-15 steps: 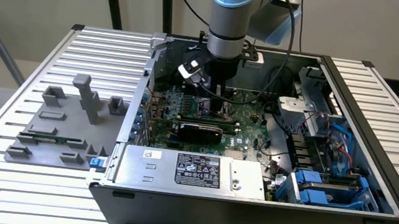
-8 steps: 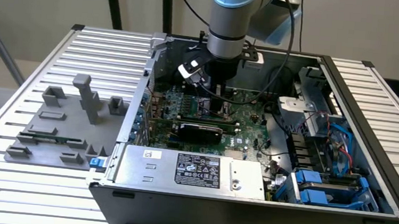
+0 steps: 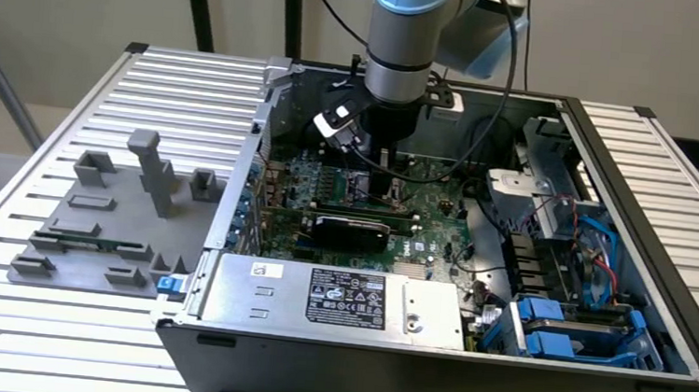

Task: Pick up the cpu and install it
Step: 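Place the cpu into insertion slot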

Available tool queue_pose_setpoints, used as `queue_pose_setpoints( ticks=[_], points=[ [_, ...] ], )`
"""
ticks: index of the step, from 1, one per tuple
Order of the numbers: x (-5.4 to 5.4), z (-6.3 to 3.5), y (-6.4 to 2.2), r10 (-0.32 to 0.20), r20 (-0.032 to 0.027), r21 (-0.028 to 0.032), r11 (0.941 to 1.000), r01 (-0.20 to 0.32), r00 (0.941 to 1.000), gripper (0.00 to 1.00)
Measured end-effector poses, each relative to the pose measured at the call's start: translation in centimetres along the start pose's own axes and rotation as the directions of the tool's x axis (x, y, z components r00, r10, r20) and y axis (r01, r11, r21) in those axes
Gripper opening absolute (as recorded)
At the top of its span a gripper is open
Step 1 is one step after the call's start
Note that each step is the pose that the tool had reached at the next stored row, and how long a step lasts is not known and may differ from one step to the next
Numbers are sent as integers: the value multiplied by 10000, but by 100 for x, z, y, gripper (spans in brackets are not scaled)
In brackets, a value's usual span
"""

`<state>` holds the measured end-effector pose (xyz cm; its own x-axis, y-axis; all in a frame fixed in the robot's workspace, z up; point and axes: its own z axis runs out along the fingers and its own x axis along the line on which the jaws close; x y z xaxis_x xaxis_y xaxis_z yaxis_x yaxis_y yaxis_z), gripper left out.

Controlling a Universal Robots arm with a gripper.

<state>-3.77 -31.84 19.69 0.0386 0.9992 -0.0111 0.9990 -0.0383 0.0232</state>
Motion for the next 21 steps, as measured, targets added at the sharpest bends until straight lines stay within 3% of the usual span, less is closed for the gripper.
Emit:
queue_pose_setpoints(
  ticks=[21],
  points=[
    [-1, 4, -13, 3, 0, 2, 10000, -3, 10000, 55]
  ],
)
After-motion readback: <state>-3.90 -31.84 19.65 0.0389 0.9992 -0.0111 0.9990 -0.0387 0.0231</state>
